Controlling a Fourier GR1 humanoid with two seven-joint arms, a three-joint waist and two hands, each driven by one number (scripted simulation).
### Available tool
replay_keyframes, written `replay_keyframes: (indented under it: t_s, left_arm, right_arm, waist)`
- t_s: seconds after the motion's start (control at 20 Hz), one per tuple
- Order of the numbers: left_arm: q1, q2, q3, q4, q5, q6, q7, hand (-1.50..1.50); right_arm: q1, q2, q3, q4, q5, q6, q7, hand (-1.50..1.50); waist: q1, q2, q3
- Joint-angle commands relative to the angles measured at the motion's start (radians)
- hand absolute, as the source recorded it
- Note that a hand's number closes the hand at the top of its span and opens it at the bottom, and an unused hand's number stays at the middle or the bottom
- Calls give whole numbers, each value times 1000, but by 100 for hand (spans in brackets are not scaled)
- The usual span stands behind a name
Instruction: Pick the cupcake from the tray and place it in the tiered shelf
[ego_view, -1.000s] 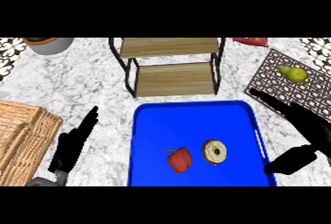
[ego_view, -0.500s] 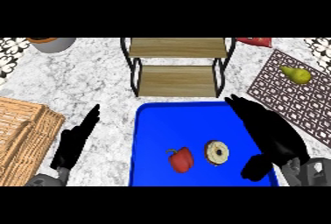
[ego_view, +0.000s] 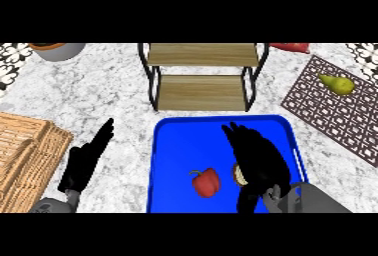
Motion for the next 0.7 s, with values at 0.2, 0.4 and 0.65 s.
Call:
replay_keyframes:
  t_s: [0.2,0.4,0.65]
  left_arm:
    - [-30,-30,38,52,-27,-21,-11,0]
    - [45,-36,31,-9,-49,-16,-9,0]
    - [76,-10,31,-124,-59,-35,69,0]
  right_arm:
    - [92,81,83,30,163,8,127,-150]
    - [79,72,21,-68,181,96,188,-150]
    - [60,151,10,147,249,73,92,-150]
  waist:
    - [-10,0,0]
    - [-7,-2,0]
    - [5,0,1]
